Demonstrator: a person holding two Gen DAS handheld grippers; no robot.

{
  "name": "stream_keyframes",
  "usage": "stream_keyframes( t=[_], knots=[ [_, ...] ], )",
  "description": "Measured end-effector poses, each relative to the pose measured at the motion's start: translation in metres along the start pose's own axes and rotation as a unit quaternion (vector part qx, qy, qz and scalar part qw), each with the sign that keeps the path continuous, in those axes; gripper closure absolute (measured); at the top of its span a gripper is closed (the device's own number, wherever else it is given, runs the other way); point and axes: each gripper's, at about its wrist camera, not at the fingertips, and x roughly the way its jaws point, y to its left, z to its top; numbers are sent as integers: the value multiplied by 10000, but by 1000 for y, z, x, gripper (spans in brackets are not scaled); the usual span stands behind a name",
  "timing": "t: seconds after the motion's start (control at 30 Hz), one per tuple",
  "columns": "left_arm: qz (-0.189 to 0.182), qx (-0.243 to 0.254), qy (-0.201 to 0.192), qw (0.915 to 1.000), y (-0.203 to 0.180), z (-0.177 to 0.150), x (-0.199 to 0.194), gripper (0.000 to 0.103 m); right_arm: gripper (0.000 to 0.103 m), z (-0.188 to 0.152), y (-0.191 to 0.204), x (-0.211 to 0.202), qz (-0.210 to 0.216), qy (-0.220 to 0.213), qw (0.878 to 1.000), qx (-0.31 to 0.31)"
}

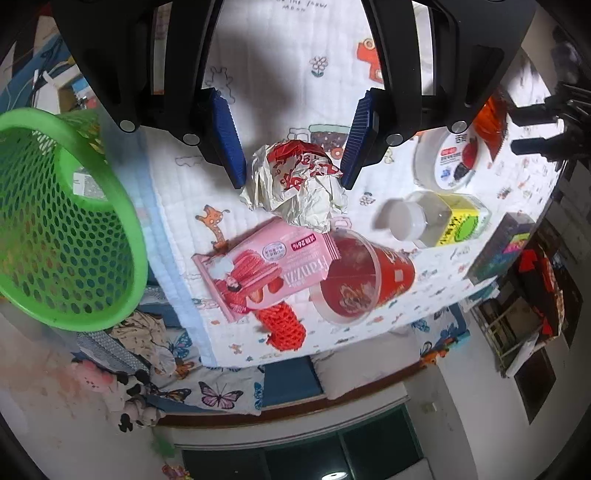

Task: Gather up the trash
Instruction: 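Grasp the crumpled foil wrapper with the right tool while the left tool grasps the orange snack bag, then carry wrapper and snack bag over the green basket and open both tools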

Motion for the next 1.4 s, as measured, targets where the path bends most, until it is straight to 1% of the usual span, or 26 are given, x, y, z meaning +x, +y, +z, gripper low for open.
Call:
stream_keyframes(
  t=[0.17, 0.33, 0.4, 0.43, 0.5, 0.57, 0.6, 0.7, 0.9, 1.0, 1.1, 1.17, 1.27, 1.4],
  knots=[
    [-99, -60, 57, 9999, 0, -2, 6, 44, 50, 0, -1, -14, 82, -134, 9998, 107],
    [-177, -153, 86, 9997, 5, -5, 12, 51, 50, -2, 2, -19, 68, -169, 9998, 110],
    [-206, -201, 76, 9996, 7, -7, 14, 59, 50, -3, 3, -20, 77, -178, 9997, 139],
    [-269, -245, 73, 9993, 8, -8, 14, 60, 50, -4, 3, -20, 83, -185, 9997, 163],
    [-332, -272, 33, 9991, 9, -9, 12, 69, 50, -5, 2, -22, 98, -192, 9995, 211],
    [-329, -264, -2, 9991, 10, -10, 10, 75, 50, -6, 3, -23, 52, -204, 9996, 196],
    [-348, -253, -11, 9991, 10, -10, 8, 81, 50, -5, 3, -23, 45, -202, 9996, 189],
    [-347, -233, -111, 9991, 10, -11, 0, 84, 50, -4, 4, -25, 45, -236, 9995, 196],
    [-318, -249, -306, 9987, 12, -10, -20, 87, 50, -3, 3, -31, 77, -303, 9992, 234],
    [-304, -221, -474, 9982, 11, -6, -37, 87, 50, -3, 2, -36, 82, -342, 9991, 233],
    [-389, -182, -625, 9971, 6, 3, -53, 87, 50, -2, -4, -41, 69, -337, 9989, 302],
    [-406, -62, -786, 9961, -1, 12, -64, 87, 50, 0, -8, -46, 16, -384, 9986, 352],
    [-530, 83, -952, 9940, -12, 32, -76, 87, 50, 6, -18, -58, -145, -489, 9982, 327],
    [-585, 411, -1138, 9909, -39, 66, -81, 87, 50, 14, -40, -70, -415, -594, 9968, 351]
  ],
)
